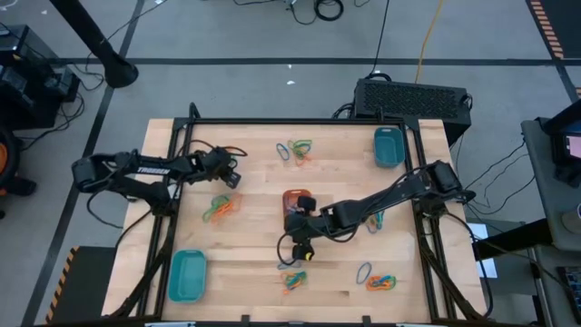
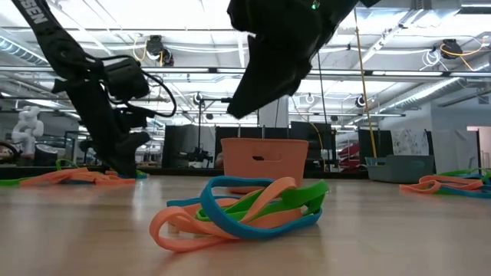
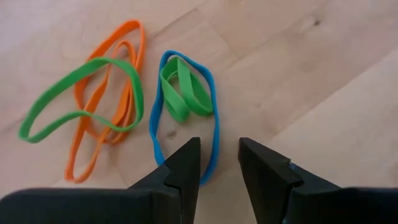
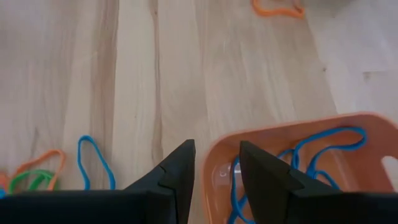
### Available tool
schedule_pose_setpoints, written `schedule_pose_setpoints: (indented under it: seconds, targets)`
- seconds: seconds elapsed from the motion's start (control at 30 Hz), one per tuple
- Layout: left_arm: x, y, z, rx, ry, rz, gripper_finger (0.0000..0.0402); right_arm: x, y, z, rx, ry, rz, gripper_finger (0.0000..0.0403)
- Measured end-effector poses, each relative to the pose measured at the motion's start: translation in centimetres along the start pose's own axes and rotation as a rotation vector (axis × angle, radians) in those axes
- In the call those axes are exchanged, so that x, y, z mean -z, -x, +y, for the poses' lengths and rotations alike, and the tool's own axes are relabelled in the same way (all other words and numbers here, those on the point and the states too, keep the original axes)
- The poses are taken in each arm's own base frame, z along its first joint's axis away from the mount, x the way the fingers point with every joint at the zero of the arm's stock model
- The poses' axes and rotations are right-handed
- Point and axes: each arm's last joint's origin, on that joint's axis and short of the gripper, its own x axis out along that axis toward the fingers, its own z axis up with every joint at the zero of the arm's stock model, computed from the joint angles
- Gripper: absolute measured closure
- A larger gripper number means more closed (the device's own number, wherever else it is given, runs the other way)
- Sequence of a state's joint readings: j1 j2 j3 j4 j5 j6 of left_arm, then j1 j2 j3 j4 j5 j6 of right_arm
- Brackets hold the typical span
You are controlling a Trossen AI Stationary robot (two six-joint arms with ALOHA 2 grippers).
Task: Sort rubber bands into baskets
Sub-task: Put the blue rubber band into the orange bin
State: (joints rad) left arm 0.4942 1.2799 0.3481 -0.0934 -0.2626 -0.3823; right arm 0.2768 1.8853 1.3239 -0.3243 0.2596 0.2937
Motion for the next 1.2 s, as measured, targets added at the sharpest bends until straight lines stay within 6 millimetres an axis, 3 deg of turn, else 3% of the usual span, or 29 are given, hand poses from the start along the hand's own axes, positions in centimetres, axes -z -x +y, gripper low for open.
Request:
schedule_pose_setpoints:
  seconds: [0.23,0.43,0.57,0.87,1.2]
  targets:
    - [-0.1,-0.4,0.2,0.005,0.008,0.013,0.0292,-1.0,2.0,-0.2,-0.016,-0.012,-0.055,0.0284]
    - [-0.5,-0.3,0.2,0.002,-0.014,0.007,0.0388,-1.3,2.6,-0.3,-0.021,-0.01,-0.071,0.0284]
    - [-0.7,0.1,0.1,-0.01,-0.035,-0.014,0.0396,-1.2,2.7,-0.2,-0.022,-0.004,-0.063,0.0284]
    - [-1.3,4.2,-2.0,0.203,-0.057,-0.194,0.0398,-1.1,2.8,0.1,-0.028,0.017,-0.066,0.0284]
    - [0.0,8.3,-5.0,0.379,-0.075,-0.349,0.0399,-1.3,2.8,0.0,-0.024,0.011,-0.082,0.0284]
